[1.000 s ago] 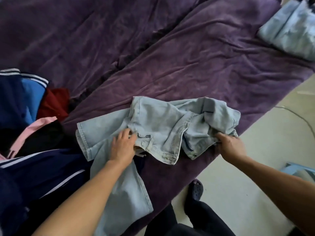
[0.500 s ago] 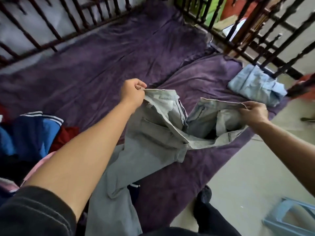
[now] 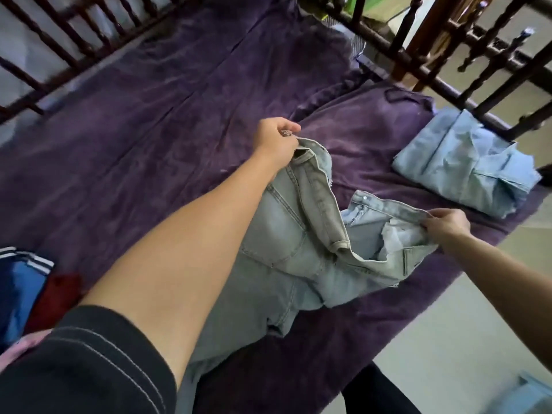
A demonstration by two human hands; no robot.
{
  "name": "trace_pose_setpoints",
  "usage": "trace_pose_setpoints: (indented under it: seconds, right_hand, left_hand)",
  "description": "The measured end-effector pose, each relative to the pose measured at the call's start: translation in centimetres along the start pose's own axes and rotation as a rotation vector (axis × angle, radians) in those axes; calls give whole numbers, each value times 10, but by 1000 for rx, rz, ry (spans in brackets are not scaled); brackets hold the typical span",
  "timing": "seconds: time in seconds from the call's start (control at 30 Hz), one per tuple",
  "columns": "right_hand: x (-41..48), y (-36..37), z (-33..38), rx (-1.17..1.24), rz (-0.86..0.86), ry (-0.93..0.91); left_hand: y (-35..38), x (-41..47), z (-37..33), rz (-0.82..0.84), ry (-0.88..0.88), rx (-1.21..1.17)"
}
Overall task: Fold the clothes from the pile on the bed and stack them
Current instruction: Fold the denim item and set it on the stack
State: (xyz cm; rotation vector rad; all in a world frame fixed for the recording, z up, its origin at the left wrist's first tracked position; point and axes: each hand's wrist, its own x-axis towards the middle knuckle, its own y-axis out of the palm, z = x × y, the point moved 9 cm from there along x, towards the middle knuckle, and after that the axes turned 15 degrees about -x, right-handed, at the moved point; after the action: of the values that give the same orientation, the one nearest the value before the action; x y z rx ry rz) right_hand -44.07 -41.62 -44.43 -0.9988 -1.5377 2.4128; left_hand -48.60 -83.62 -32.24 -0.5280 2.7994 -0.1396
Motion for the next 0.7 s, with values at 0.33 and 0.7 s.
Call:
trace_pose_setpoints:
  seconds: [0.33, 0.7]
  right_hand:
    - [27, 29, 144, -508, -139, -483]
    - [-249, 332, 324, -861, 329, -1544]
  left_hand:
    - [-107, -25, 165, -182, -418, 384]
    - [-252, -331, 342, -519, -1042, 637]
